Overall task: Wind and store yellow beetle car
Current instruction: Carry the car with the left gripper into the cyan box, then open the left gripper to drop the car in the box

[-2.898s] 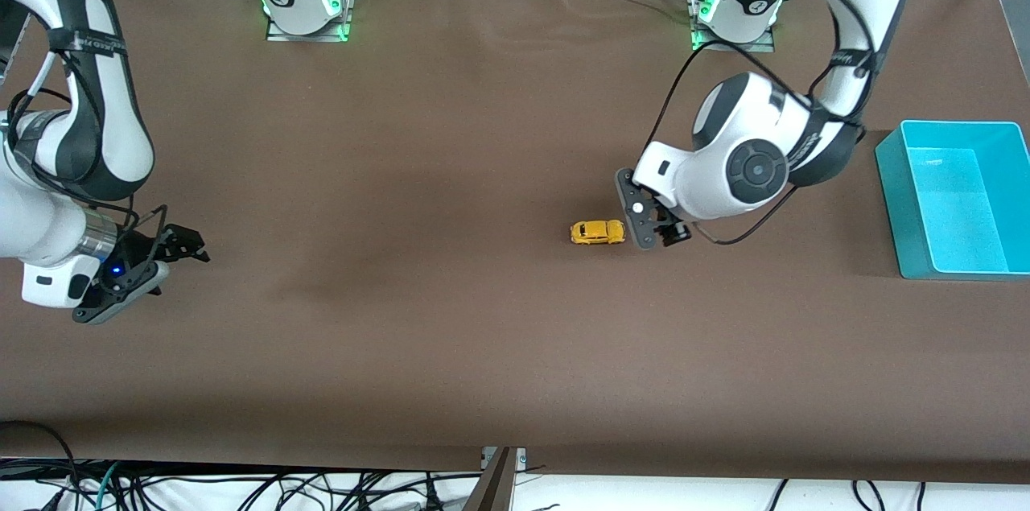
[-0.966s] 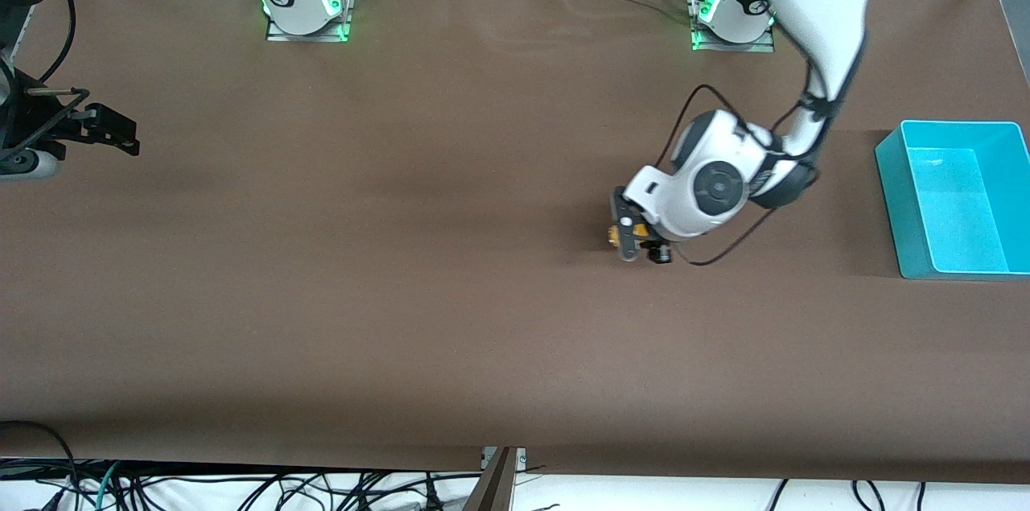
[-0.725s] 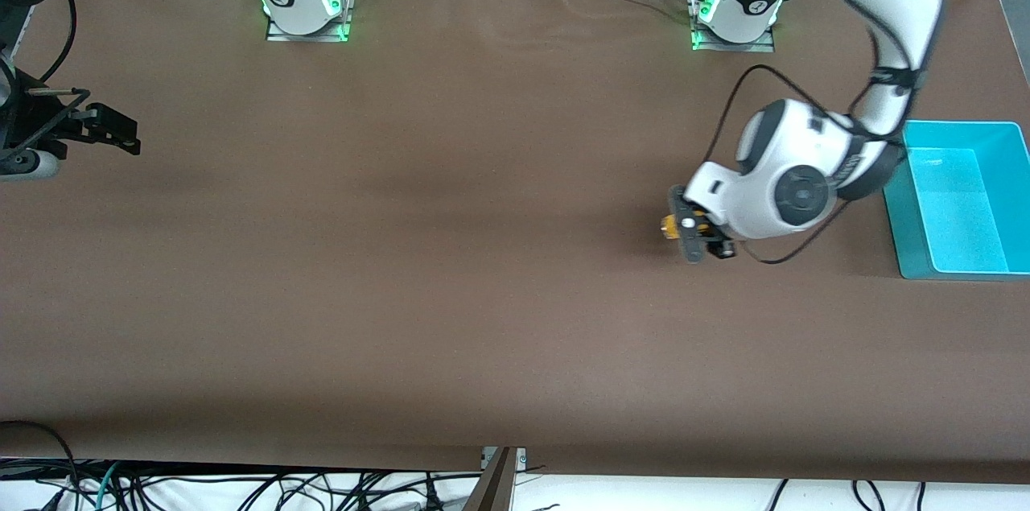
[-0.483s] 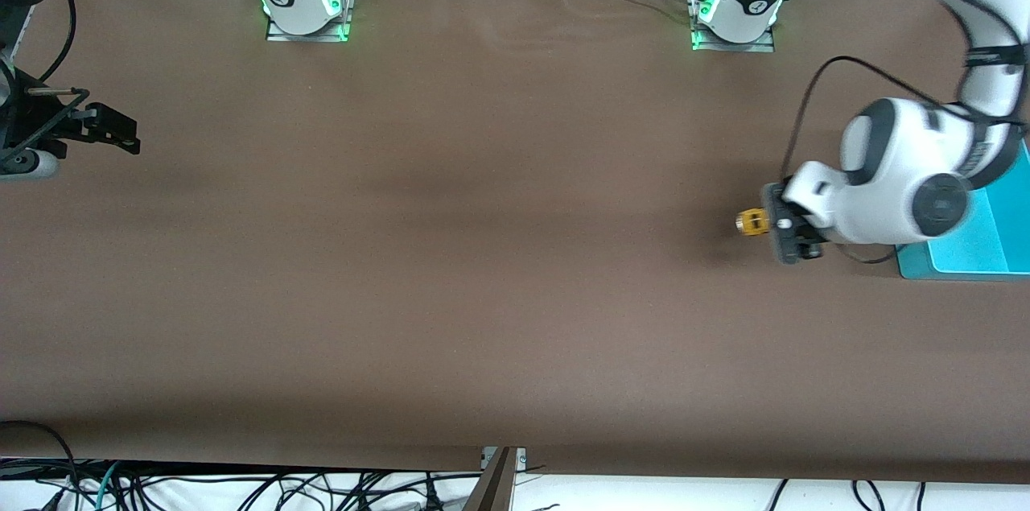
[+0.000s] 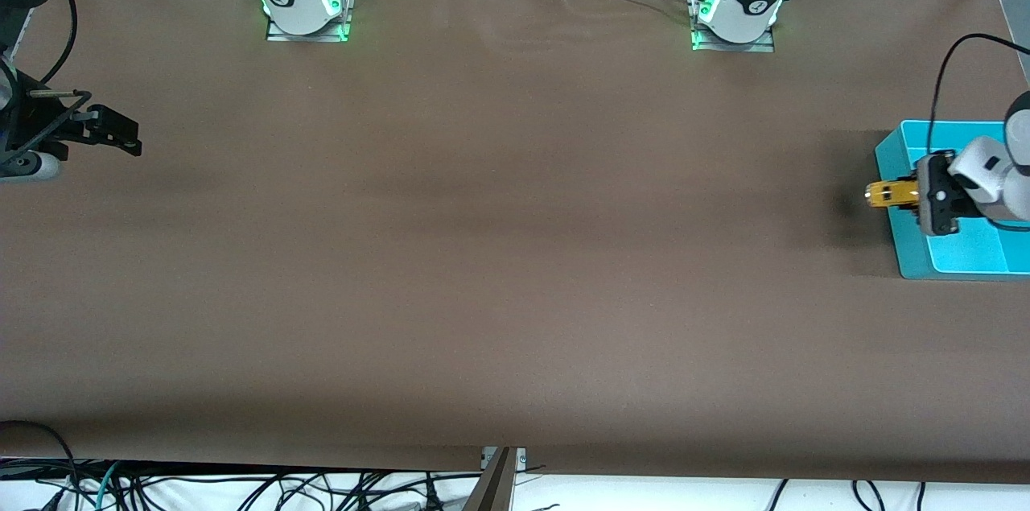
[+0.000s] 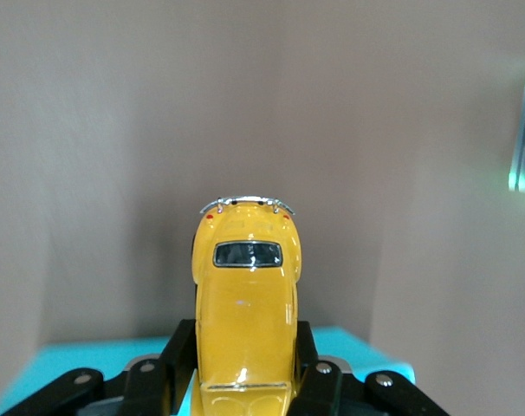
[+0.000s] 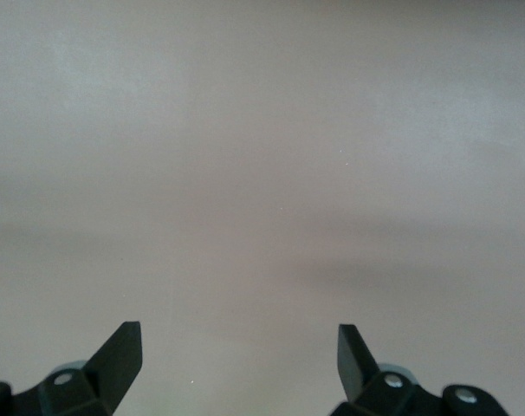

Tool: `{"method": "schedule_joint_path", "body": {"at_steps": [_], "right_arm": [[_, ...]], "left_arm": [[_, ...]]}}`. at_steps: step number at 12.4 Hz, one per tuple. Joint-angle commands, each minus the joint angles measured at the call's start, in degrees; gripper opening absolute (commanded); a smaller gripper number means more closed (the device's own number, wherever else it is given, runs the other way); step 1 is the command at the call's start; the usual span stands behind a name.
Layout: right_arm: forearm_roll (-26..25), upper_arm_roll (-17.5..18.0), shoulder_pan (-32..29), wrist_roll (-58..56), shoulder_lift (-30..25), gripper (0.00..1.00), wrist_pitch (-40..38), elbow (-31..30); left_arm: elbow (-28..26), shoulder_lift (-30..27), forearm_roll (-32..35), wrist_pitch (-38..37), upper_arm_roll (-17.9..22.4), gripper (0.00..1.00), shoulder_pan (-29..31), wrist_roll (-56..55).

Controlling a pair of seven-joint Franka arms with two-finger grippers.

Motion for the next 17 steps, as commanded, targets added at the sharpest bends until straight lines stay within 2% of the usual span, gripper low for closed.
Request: {"method": "schedule_joint_path", "body": {"at_steps": [1,3,7,10,13,14,15,16,17], "right_arm": [[0.8,0.22,-0.34,0.74,0.53,1.0,-0.86,1.43],[0.8,0.13,-0.43,0.57,0.53,1.0,-0.95,1.43],[0.54,0.04,-0.61,0.39,0.53,1.0,-0.86,1.43],[0.53,0.13,-0.52,0.31,0.62,1.0,-0.86,1.52],[0.62,0.04,-0.52,0.31,0.53,1.0,-0.86,1.43],[0.62,0.13,-0.52,0.31,0.61,1.0,-0.86,1.52],[0.71,0.05,-0.52,0.31,0.53,1.0,-0.86,1.52],[0.71,0.04,-0.61,0.31,0.61,1.0,-0.86,1.52],[0.8,0.04,-0.61,0.31,0.53,1.0,-0.86,1.43]], "left_arm": [[-0.17,-0.04,4.69,2.33,-1.04,0.15,5.9,5.33],[-0.43,0.31,8.29,6.73,-1.04,0.15,8.9,8.67],[-0.96,8.29,9.63,19.73,-1.04,0.15,14.96,13.77],[-0.96,12.25,9.63,24.32,-1.04,0.16,17.35,17.19],[-0.88,13.14,9.63,25.21,-1.04,0.19,17.44,18.61],[-0.96,13.4,9.63,25.29,-1.04,0.25,17.44,18.7],[-0.96,13.41,9.54,25.29,-1.04,0.41,17.61,18.79],[-0.88,13.41,9.54,25.29,-1.04,0.98,17.79,18.96],[-0.79,13.14,9.54,24.86,-1.04,1.0,17.79,19.05]]}}
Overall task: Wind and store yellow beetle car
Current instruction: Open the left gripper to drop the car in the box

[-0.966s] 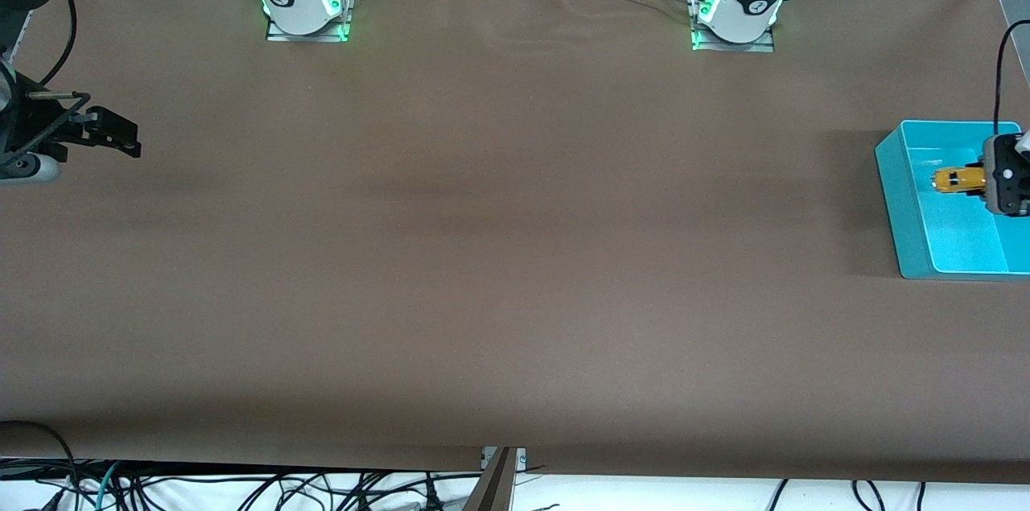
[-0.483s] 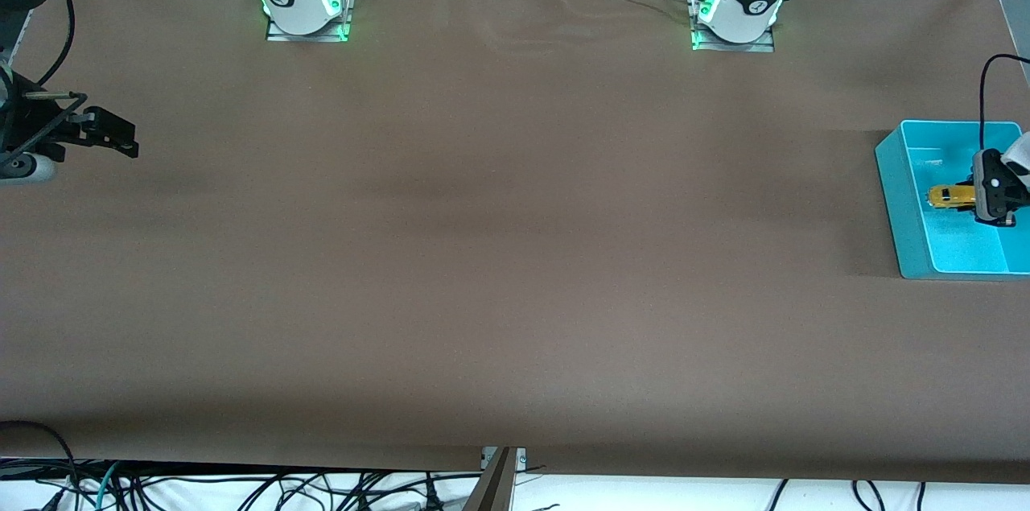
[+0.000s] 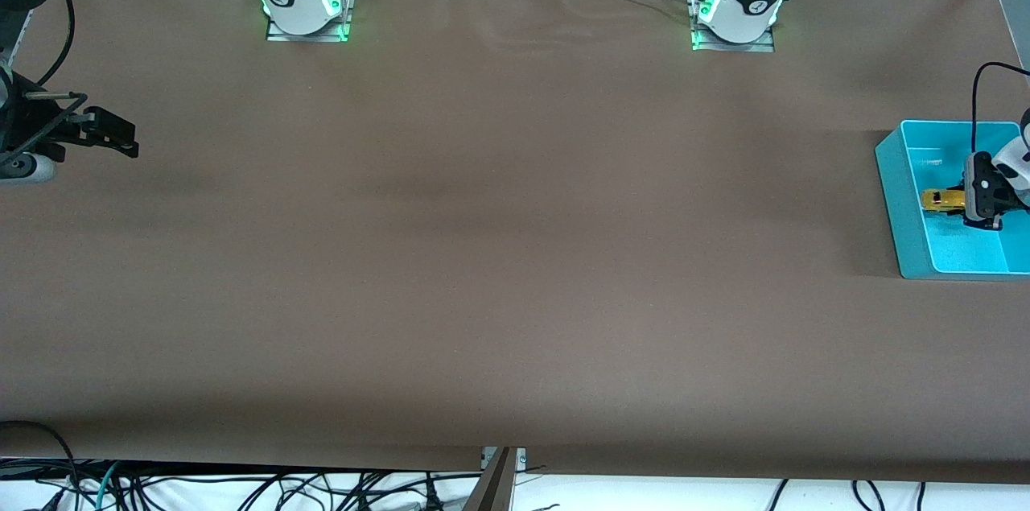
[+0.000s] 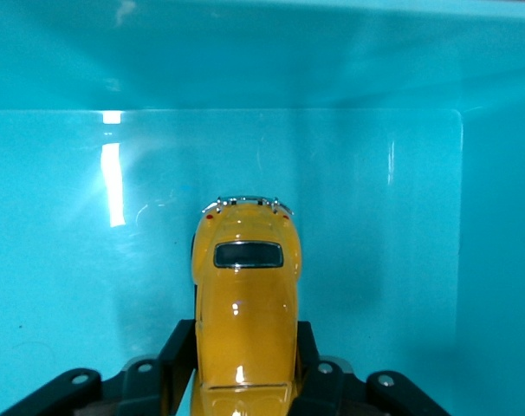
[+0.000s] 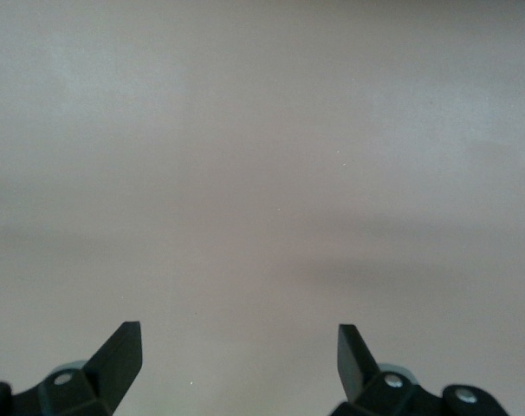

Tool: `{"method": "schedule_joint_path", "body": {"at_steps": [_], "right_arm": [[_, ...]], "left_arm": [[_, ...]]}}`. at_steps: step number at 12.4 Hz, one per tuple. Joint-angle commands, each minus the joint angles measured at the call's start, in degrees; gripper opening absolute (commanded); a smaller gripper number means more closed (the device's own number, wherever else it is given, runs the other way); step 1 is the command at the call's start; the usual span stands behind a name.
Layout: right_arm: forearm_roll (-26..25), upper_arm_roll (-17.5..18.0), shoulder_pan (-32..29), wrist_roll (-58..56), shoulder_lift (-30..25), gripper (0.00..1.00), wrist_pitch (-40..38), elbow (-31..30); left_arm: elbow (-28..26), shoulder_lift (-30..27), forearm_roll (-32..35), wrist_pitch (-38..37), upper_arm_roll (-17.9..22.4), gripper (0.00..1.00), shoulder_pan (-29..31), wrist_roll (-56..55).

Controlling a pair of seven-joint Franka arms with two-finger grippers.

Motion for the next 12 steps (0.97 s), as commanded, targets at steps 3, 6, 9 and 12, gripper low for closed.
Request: {"method": "schedule_joint_path", "body": {"at_steps": [3,6,9,12], "right_arm": [[0.8,0.11,-0.32,0.22,0.47,1.0,-0.86,1.3],[0.8,0.11,-0.32,0.22,0.47,1.0,-0.86,1.21],[0.8,0.11,-0.32,0.22,0.47,1.0,-0.86,1.3],[0.8,0.11,-0.41,0.3,0.47,1.0,-0.86,1.3]], "left_arm": [[1.29,-2.31,0.99,-2.02,-1.24,1.0,0.78,0.91],[1.82,-9.32,0.38,-9.21,-4.47,1.0,-0.19,-1.8],[5.66,-14.27,-1.82,-22.63,-11.32,1.0,-0.28,-11.01],[11.48,-14.18,-2.0,-32.17,-19.41,1.0,-0.37,-25.41]]}}
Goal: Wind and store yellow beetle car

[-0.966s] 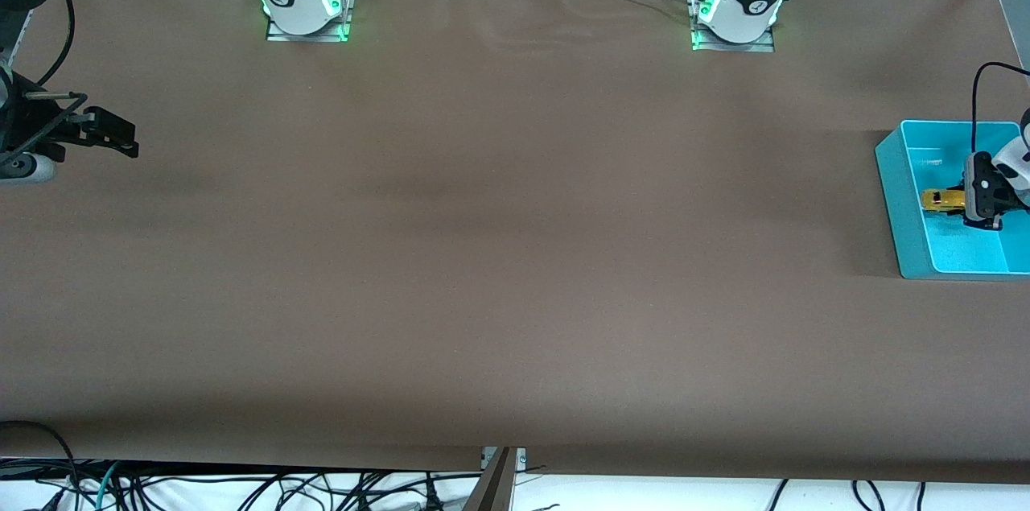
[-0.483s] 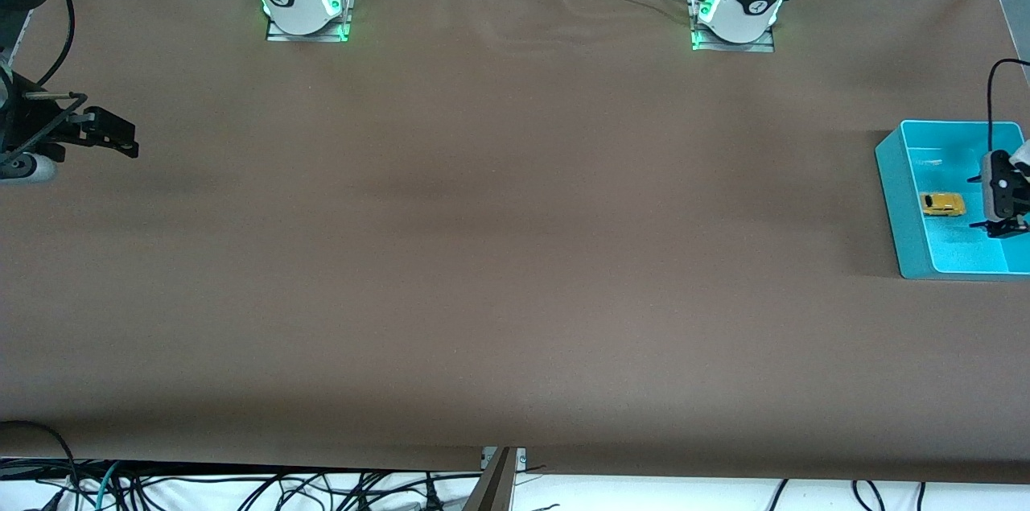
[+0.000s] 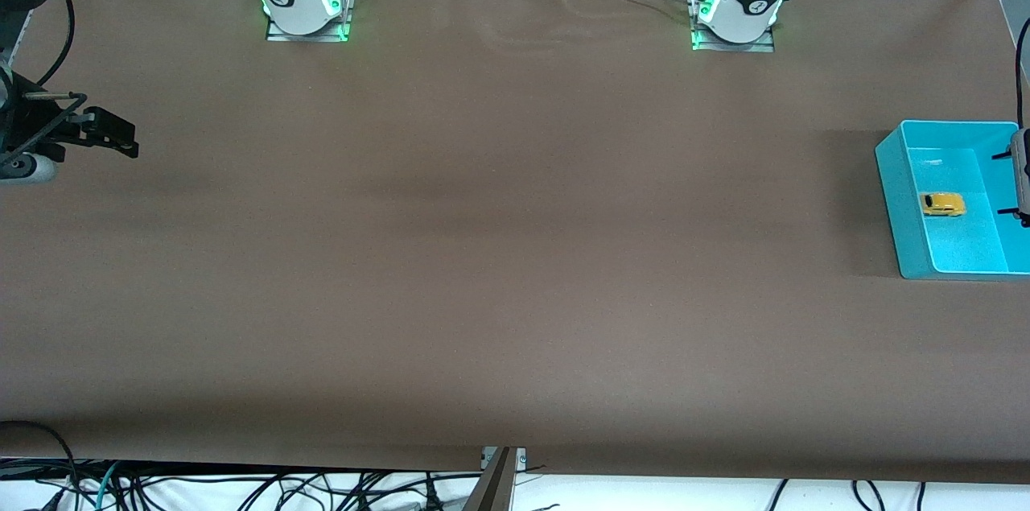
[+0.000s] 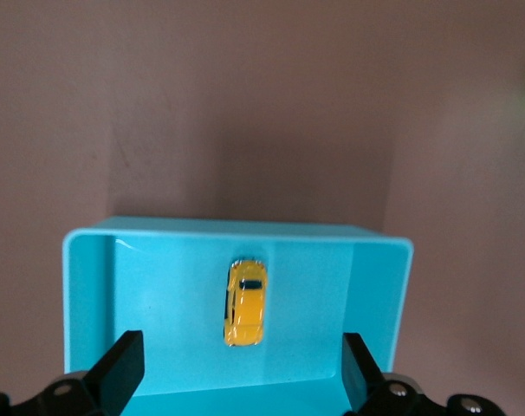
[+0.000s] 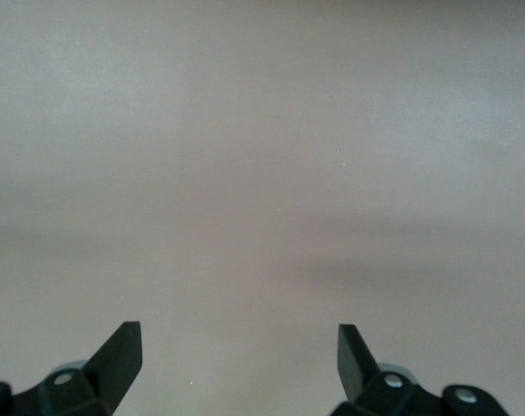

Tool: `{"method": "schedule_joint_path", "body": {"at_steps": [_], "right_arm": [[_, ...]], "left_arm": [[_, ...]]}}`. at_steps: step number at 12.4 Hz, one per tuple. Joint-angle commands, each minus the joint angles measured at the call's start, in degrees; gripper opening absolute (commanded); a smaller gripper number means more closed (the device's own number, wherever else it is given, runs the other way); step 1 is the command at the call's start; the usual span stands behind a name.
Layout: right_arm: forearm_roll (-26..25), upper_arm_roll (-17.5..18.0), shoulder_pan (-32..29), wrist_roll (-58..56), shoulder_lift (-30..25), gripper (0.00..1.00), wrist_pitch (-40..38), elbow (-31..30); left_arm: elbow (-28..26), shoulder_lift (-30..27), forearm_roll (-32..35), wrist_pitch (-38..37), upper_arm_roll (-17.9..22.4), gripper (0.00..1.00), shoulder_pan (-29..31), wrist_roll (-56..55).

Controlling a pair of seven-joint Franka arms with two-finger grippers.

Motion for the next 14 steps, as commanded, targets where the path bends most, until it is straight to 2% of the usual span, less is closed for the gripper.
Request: {"method": "schedule_joint_path", "body": {"at_steps": [1,3,5,7,8,9,12,14], "right_arm": [[0.8,0.12,-0.28,0.31,0.44,1.0,-0.86,1.28],[0.8,0.12,-0.37,0.31,0.44,1.0,-0.86,1.2],[0.8,0.12,-0.37,0.31,0.44,1.0,-0.78,1.2],[0.8,0.12,-0.37,0.31,0.44,1.0,-0.78,1.28],[0.8,0.12,-0.37,0.31,0.44,1.0,-0.78,1.2],[0.89,0.12,-0.37,0.31,0.44,1.0,-0.69,1.28],[0.8,0.12,-0.46,0.31,0.44,1.0,-0.69,1.28],[0.8,0.12,-0.46,0.31,0.44,1.0,-0.69,1.2]], "left_arm": [[3.53,1.03,-1.95,-3.27,-5.85,1.0,0.11,-11.86],[4.41,1.03,-3.45,-5.28,-10.43,1.0,0.11,-21.44],[7.13,1.03,-7.22,-8.1,-12.28,1.0,0.11,-31.54],[9.33,0.86,-7.59,-10.12,-15.27,1.0,-0.68,-38.5],[9.42,-0.97,-7.85,-10.83,-15.02,1.0,-3.2,-42.71],[9.6,-2.12,-7.94,-11.88,-14.06,1.0,-6.8,-47.02],[9.69,-5.12,-11.88,-12.85,-7.31,1.0,-14.46,-57.23],[9.51,-6.87,-16.1,-12.85,0.49,1.0,-20.95,-63.38]]}}
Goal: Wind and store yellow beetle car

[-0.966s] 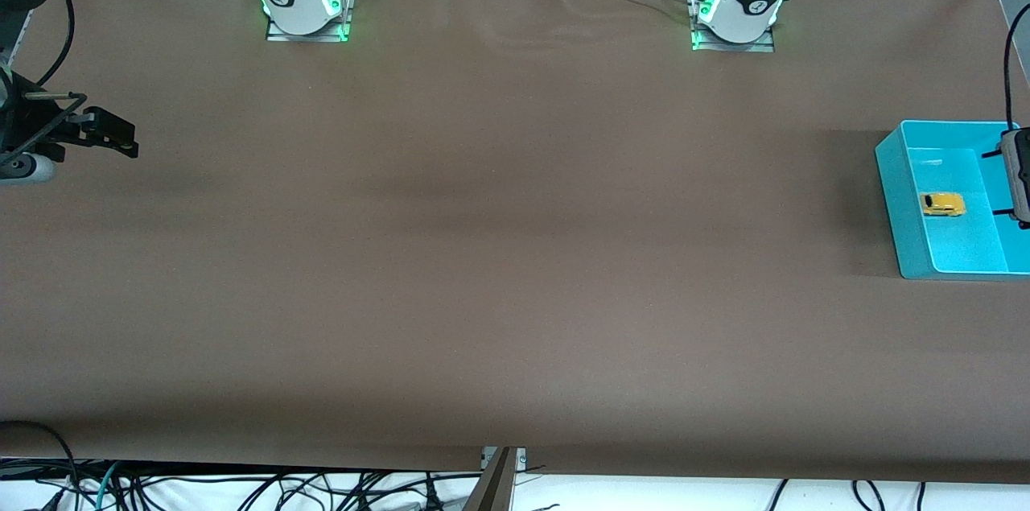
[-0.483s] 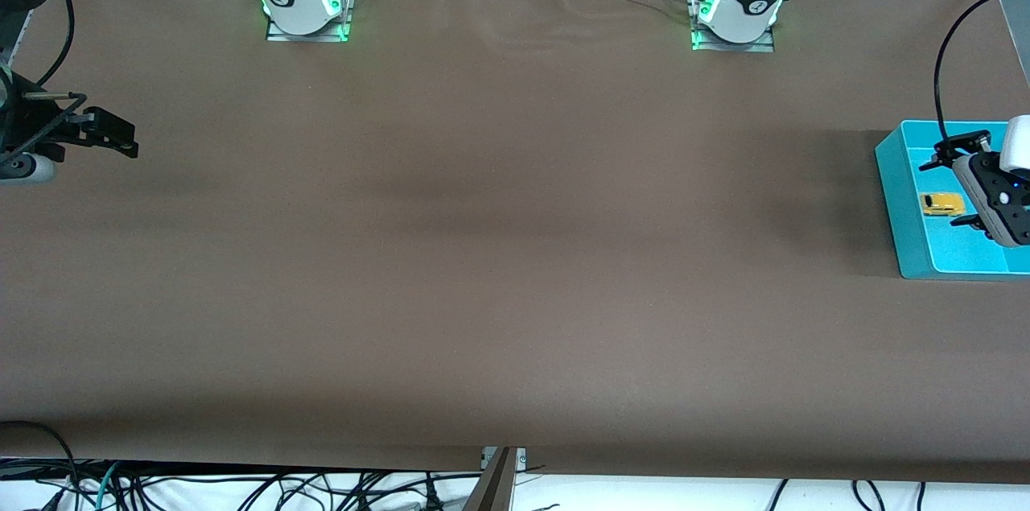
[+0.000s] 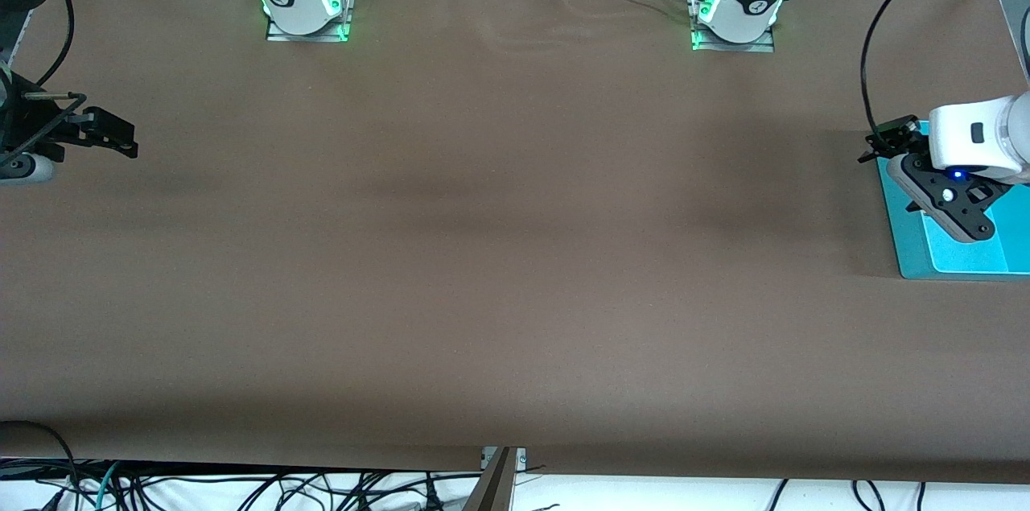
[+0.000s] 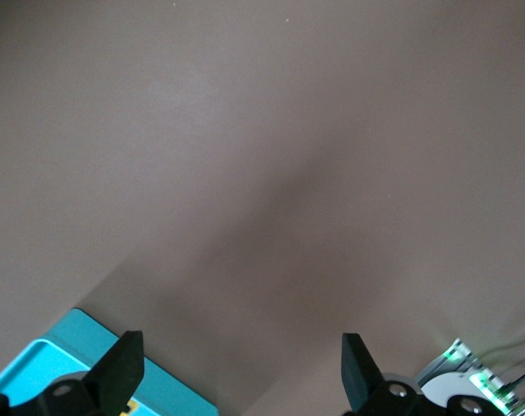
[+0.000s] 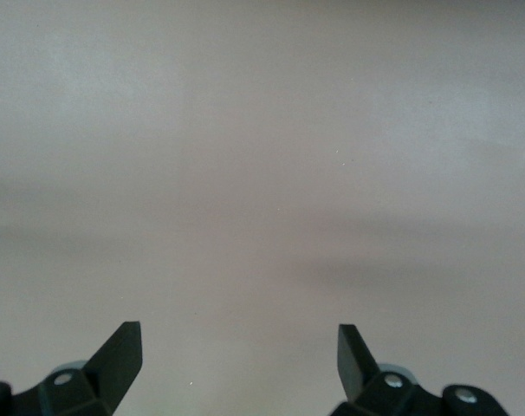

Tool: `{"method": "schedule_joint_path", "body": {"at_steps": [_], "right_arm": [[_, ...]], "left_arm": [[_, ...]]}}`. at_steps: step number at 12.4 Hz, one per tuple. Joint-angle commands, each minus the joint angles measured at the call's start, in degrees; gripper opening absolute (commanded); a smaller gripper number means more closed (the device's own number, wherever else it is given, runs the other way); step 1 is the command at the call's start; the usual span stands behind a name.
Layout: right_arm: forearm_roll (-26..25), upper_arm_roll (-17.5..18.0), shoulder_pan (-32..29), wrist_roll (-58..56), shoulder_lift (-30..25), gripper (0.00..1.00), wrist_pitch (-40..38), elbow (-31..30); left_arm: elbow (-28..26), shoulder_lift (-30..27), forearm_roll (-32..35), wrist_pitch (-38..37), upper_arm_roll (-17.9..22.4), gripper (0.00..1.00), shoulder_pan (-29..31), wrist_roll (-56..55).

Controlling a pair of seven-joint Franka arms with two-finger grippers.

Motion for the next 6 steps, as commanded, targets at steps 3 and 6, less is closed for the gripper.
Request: {"method": "schedule_joint_path", "body": {"at_steps": [3,6], "right_arm": [[0.89,0.13,-0.41,0.31,0.42,1.0,-0.6,1.18],[0.89,0.13,-0.41,0.31,0.42,1.0,-0.52,1.27]], "left_arm": [[-0.59,-4.38,-6.41,-0.97,17.87,1.0,-14.06,-8.01],[-3.13,-7.8,-7.12,-0.71,27.18,1.0,-24.86,-16.77]]}}
